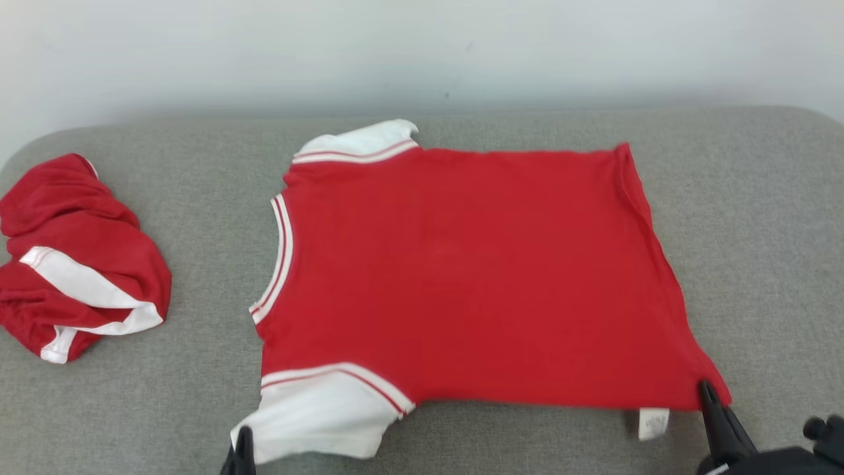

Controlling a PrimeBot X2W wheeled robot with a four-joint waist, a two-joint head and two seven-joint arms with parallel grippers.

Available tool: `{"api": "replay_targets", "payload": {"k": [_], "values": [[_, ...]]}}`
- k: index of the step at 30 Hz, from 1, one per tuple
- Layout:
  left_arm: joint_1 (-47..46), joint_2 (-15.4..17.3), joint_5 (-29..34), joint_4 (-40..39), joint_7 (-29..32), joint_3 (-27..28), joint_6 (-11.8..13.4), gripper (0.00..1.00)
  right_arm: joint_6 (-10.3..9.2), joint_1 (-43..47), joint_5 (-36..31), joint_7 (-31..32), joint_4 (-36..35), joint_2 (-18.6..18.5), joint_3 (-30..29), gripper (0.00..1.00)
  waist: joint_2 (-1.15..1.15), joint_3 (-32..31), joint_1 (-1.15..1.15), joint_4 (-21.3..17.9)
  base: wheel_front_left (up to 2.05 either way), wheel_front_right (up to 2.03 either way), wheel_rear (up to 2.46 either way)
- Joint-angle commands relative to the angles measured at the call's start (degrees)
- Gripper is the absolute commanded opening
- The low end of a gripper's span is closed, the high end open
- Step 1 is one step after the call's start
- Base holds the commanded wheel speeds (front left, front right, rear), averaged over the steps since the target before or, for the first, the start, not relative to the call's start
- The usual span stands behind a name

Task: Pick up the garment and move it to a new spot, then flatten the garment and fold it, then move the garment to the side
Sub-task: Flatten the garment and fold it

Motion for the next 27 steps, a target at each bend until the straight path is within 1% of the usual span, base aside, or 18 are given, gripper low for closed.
{"api": "replay_targets", "payload": {"k": [1,6,10,16,19,23,27], "values": [[1.3,-0.3,0.9,0.3,-0.2,0.1,-0.1,0.0,0.05,2.0,-0.9,1.1,-1.3,0.5,-1.3,0.0,0.01,-1.4,0.01,0.5,0.0,0.0,0.0],[2.6,-0.3,1.6,1.4,-0.1,-1.1,-0.8,0.0,0.05,7.2,-2.4,4.6,-4.4,3.0,-5.4,0.0,0.01,-2.2,0.01,1.4,0.0,0.0,0.0],[2.1,0.4,2.5,2.3,-0.1,-1.6,-1.0,0.0,0.05,7.8,-3.3,6.0,-5.5,3.8,-5.9,0.0,0.01,-2.1,0.01,1.1,0.0,0.0,0.0],[-1.7,2.0,4.2,3.5,0.2,-1.5,-2.2,0.0,0.05,4.3,-3.9,8.6,-7.0,4.3,-4.2,0.0,0.01,-1.6,0.01,-0.4,0.0,0.0,0.0],[-4.6,2.8,5.2,3.8,1.2,-2.5,-2.9,0.0,0.05,2.2,-2.8,10.6,-6.6,4.4,-4.0,0.0,0.01,-1.2,0.01,-1.0,0.0,0.0,0.0],[-9.9,4.2,6.5,5.2,2.8,-3.1,-4.0,0.0,0.05,-1.2,-0.2,12.7,-5.2,4.5,-4.5,0.0,0.01,-0.3,0.01,-1.8,0.0,0.0,0.0],[-15.8,5.2,7.0,8.4,3.7,-2.9,-5.3,0.0,0.05,-5.3,1.6,14.0,-2.7,4.5,-5.1,0.0,0.01,0.8,0.01,-2.6,0.0,0.0,0.0]]}}
